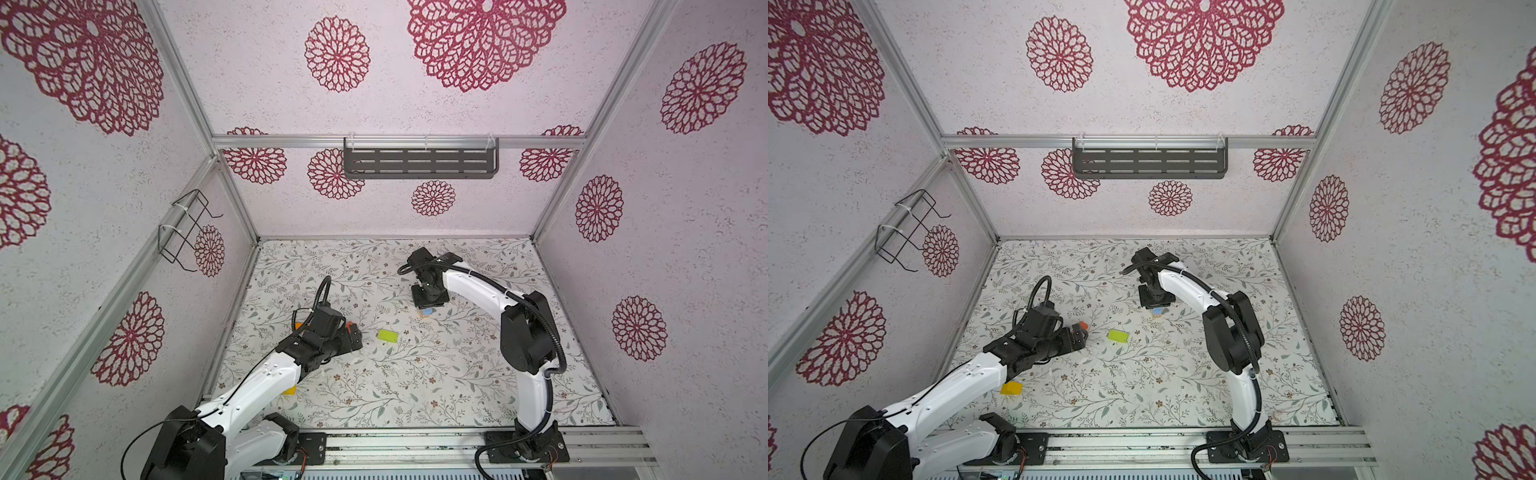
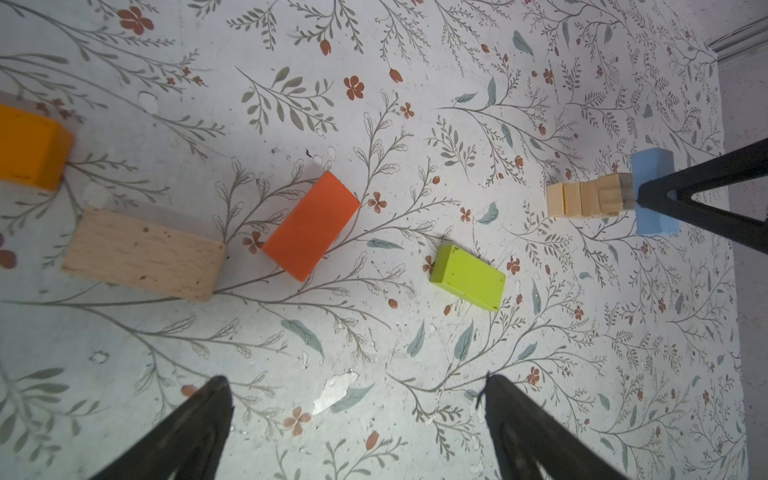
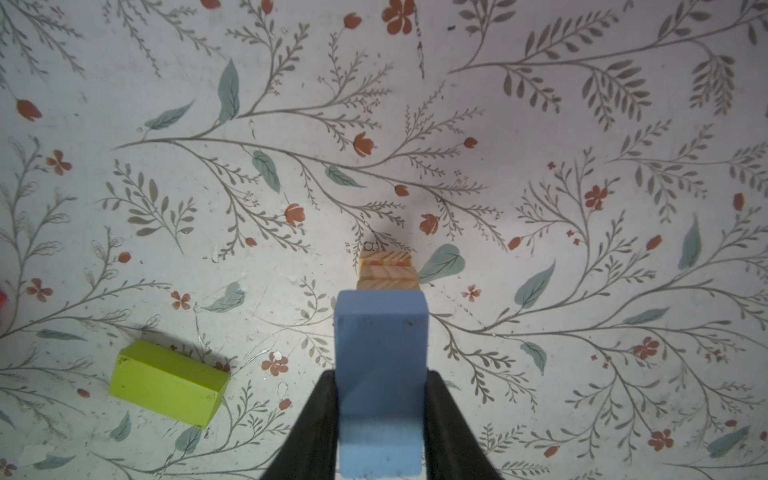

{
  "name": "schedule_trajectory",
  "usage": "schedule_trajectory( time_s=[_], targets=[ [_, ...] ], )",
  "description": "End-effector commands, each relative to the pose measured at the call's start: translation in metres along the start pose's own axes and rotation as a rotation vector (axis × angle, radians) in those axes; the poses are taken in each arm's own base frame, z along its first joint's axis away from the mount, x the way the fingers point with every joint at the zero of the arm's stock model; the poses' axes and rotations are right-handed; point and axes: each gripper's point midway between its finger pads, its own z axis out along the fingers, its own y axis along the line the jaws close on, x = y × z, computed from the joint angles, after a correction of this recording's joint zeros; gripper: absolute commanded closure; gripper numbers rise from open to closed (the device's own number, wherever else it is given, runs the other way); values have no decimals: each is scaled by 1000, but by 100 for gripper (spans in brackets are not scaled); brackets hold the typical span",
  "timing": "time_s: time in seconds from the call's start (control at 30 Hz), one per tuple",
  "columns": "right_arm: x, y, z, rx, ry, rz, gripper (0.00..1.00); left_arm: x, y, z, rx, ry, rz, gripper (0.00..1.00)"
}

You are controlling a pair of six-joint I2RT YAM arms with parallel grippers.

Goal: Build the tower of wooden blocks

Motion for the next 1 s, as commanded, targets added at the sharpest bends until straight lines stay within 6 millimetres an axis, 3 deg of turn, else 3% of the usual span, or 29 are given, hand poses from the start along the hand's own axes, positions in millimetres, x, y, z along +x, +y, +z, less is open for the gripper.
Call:
schedule_trajectory(
  time_s=[0.0, 0.97],
  targets=[
    [-5, -3, -8, 30, -11, -20, 67, -3, 0, 1, 7, -11, 1, 3],
    [-4, -5, -5, 44, -4, -28, 63, -4, 5, 1, -8, -13, -8, 3]
  ],
)
